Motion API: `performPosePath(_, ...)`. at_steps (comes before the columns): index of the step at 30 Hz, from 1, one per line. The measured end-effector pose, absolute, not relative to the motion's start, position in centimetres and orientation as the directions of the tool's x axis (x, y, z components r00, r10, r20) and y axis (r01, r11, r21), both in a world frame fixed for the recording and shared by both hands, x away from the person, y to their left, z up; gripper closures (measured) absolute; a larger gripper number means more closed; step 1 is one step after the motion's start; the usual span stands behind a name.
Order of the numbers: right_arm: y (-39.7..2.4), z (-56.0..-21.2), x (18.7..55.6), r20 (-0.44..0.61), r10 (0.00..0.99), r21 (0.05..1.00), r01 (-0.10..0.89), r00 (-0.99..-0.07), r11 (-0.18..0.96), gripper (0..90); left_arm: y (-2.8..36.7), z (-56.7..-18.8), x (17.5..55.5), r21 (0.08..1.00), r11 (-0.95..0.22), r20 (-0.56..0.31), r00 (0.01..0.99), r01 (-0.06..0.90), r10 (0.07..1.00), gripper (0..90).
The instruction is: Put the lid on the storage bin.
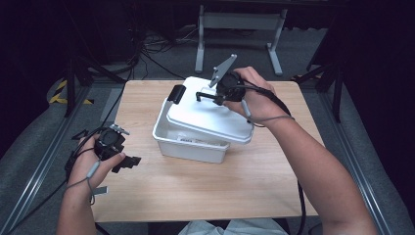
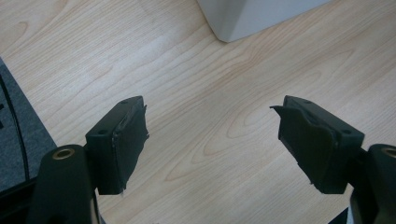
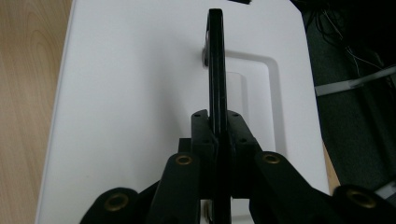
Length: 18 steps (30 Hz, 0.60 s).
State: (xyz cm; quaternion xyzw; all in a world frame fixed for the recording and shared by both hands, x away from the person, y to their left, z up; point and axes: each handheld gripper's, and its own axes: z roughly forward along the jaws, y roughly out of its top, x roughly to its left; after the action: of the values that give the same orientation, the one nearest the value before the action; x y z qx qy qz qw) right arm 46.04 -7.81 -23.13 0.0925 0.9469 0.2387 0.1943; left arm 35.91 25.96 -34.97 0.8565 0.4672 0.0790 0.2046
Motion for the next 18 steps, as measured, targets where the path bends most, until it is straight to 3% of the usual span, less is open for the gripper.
performPosePath(18,-4.0,-25.7,47.3,-0.289,0.193,0.479,0.033,-0.938,0.877,84.8,26.0,-35.1,36.0,0.421,-0.485,-0.057,0.556,0.767,0.829,24.2)
